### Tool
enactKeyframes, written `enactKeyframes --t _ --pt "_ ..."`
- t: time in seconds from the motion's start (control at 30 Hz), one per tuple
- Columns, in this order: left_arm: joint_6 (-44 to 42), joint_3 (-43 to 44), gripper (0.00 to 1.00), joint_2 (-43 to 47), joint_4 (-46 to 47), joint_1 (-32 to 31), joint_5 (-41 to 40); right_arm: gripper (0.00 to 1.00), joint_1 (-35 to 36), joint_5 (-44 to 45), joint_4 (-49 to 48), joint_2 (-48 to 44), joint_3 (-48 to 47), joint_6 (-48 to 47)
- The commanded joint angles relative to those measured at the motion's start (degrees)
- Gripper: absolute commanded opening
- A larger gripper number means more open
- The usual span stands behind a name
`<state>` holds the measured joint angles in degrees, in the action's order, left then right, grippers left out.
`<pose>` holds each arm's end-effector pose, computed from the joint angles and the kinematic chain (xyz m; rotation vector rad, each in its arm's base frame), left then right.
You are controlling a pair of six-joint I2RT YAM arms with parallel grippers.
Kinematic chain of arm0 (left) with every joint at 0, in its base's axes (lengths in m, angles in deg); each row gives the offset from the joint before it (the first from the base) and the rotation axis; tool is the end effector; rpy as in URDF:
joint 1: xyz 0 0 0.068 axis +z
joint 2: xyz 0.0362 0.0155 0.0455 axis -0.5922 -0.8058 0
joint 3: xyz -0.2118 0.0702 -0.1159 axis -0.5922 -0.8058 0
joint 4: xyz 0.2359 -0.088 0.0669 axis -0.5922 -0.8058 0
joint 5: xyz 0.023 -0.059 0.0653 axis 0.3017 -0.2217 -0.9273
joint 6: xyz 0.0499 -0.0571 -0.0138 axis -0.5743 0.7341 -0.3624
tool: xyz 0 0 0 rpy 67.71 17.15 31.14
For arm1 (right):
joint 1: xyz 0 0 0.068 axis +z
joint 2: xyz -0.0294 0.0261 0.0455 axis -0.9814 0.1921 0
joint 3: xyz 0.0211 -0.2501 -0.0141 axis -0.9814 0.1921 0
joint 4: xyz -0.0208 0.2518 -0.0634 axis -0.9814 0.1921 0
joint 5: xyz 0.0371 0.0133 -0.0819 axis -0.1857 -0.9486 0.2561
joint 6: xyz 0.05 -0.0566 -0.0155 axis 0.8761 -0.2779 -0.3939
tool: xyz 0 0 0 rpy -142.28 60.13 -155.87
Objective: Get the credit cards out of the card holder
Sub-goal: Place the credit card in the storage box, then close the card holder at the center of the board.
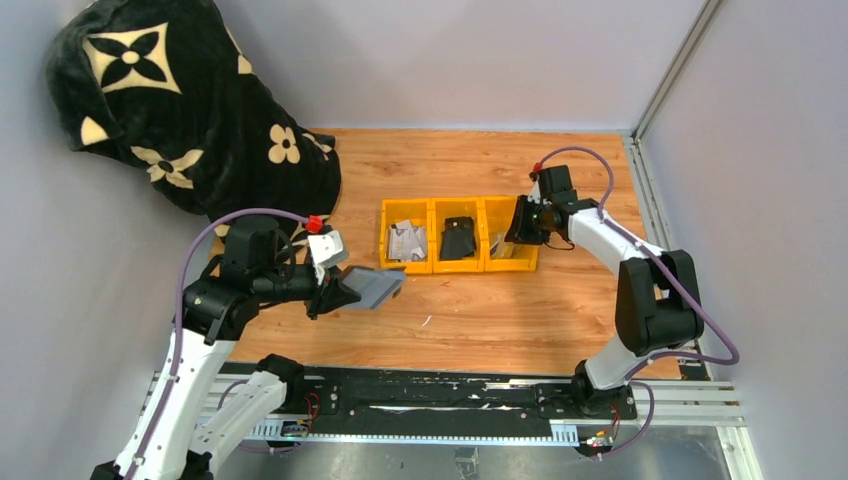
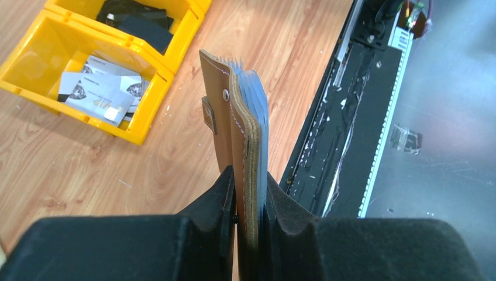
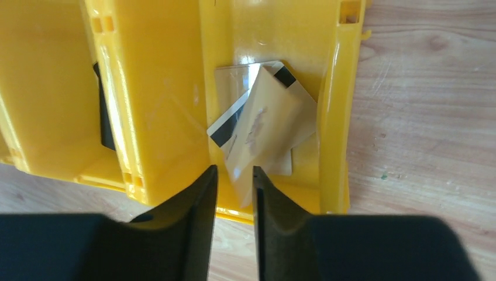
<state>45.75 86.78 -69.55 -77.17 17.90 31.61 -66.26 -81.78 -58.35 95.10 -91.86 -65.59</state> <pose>0.1207 -0.0901 0.3341 1.0947 1.8243 -0.8737 0.3426 0.0954 0.1735 0.0592 2.4854 0.5955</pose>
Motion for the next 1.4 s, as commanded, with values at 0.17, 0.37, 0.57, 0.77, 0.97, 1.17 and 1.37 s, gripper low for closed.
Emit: enactKeyframes --t 0.17,0.37,0.57,0.77,0.97,1.17,1.37 --pt "-6.00 -0.72 0.00 -4.30 0.89 -4.48 -2.52 0.50 3.77 5.26 3.18 -12.73 -4.11 -0.76" --pt "-8.35 -0.40 0.00 -9.90 -0.18 -11.64 -7.10 0.57 8.52 -15.94 -10.05 -20.36 -0.60 0.26" --pt "-9.79 5.13 0.00 -17.24 -2.55 -15.92 -6.18 0.72 19.54 -36.97 -32.70 -25.77 11.99 3.31" --pt "-12.92 7.07 0.00 -19.63 -4.27 -16.56 -6.34 0.76 33.57 -37.50 -41.85 -27.27 18.34 3.62" --pt "-12.25 8.04 0.00 -21.22 -5.13 -16.92 -5.98 0.70 39.30 -34.22 -43.40 -18.67 17.28 7.14" --pt "-12.77 9.64 0.00 -23.02 -7.15 -16.92 -4.23 0.38 41.29 -33.68 -48.04 -12.08 17.96 12.75" --pt "-18.50 4.52 0.04 -23.08 -7.03 -17.44 -13.04 0.40 40.62 -27.63 -41.51 -9.28 18.23 15.39"
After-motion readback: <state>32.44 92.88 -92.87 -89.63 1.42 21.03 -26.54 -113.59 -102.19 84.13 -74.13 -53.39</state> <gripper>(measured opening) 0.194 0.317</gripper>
